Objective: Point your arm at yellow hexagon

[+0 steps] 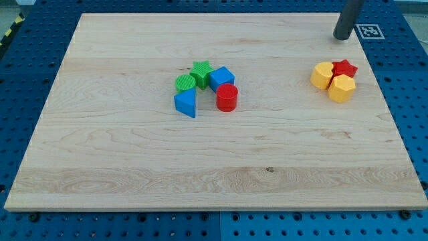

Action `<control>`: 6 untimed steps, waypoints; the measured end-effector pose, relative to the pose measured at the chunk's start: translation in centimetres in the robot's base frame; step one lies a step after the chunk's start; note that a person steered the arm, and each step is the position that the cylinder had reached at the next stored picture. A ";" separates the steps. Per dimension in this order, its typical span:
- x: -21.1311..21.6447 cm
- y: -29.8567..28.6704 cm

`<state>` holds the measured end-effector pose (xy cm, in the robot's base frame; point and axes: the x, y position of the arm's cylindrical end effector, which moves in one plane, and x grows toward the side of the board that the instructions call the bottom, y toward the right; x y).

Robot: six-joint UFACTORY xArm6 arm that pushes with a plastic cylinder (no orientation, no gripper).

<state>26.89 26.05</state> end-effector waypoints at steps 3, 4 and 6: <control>-1.1 0.0; -1.6 0.0; -2.8 0.0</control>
<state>24.07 26.05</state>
